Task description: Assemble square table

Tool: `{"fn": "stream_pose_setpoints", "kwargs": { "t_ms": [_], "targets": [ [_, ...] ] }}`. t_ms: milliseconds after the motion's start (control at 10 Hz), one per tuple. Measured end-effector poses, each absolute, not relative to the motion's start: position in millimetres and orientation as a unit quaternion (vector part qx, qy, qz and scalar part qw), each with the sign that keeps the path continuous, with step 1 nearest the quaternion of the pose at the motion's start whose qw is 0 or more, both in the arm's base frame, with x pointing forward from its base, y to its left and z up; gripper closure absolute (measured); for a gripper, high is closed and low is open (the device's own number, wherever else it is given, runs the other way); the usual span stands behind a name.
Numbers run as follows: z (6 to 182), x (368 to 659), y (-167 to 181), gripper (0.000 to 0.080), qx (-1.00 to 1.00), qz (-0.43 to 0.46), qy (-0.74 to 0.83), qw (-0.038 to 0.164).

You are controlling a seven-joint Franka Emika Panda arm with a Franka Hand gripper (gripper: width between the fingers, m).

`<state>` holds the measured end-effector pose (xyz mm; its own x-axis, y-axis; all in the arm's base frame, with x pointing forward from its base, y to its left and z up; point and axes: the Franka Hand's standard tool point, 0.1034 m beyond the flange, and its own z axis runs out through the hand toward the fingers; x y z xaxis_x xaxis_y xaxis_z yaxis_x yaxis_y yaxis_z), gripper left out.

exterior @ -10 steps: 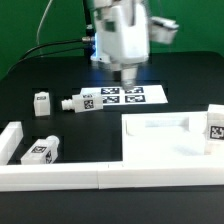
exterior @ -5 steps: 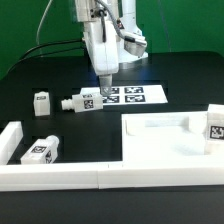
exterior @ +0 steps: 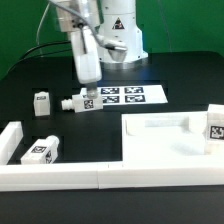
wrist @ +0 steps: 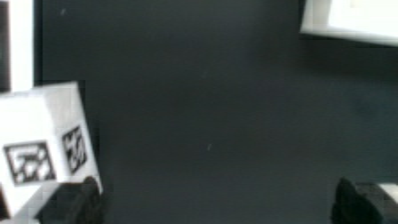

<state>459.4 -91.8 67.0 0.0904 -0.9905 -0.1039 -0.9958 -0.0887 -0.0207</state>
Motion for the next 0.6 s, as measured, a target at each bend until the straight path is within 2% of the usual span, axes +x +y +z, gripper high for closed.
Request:
{"fn": "stream_pose_setpoints", "kwargs": {
  "t_ms": [200,300,400,500,600],
  "targets": [
    [55.6,443.6,-96.1,0.0150,-0.737,0.020,0.675,0.028],
    [53.1,446.2,-94.8,0.0150,-0.734,0.016,0.678,0.022],
    [62.8,473.6,-91.3,0.0150,-0.738,-0.002,0.674,0.024],
    [62.0,477.1,-92.5,0.0150,-0.740,-0.005,0.671,0.029],
    [58.0,469.8,-92.3,0.0150,-0.740,0.000,0.673,0.025]
  ]
}}
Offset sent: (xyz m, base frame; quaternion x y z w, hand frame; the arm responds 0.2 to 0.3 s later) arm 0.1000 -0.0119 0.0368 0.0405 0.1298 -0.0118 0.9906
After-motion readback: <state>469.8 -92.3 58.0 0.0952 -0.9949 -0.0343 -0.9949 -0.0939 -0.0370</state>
